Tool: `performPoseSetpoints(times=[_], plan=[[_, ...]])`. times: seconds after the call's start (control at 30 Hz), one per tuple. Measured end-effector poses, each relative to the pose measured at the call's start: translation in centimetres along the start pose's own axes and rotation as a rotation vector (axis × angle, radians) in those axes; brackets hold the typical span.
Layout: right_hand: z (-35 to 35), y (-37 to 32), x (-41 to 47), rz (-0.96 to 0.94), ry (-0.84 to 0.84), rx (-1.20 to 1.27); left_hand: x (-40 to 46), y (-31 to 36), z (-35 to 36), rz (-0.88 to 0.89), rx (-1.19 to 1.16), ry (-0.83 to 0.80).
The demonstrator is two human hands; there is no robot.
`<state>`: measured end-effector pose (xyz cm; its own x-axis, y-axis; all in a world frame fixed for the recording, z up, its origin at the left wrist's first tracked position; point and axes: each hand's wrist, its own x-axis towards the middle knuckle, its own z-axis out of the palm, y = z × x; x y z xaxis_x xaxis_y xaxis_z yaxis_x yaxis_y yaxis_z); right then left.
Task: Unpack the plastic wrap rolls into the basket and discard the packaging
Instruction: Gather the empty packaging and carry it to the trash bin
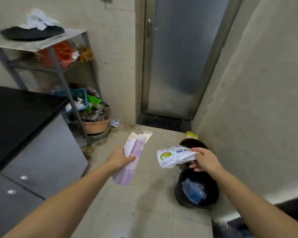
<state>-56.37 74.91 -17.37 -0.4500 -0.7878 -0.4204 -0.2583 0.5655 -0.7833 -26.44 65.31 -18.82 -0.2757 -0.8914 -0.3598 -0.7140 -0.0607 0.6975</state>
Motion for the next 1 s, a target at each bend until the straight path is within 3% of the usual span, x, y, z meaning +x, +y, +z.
performPoseSetpoints(times=[0.17, 0.3, 0.57, 0.8, 1.0], plan=[[-6.3, 7.5, 2.8, 0.18, 0.13, 0.039, 7.2, 5.2, 8.6, 0.062, 0.072, -0.235], [-8.6, 11.4, 6.2, 0.267, 0.22, -0.065, 13.1, 7.8, 14.2, 0.03, 0.045, -0.394], [-8.1, 20.0, 14.2, 0.39, 0.154, -0.378, 21.2, 8.6, 28.0, -0.143, 0.093, -0.614], [-2.7, 34.8, 25.1, 0.412, -0.036, -0.551, 27.3, 1.7, 45.9, -0.255, 0.093, -0.497], [2.8, 47.3, 32.3, 0.431, -0.107, -0.536, 32.6, -5.4, 59.1, -0.292, 0.184, -0.37]])
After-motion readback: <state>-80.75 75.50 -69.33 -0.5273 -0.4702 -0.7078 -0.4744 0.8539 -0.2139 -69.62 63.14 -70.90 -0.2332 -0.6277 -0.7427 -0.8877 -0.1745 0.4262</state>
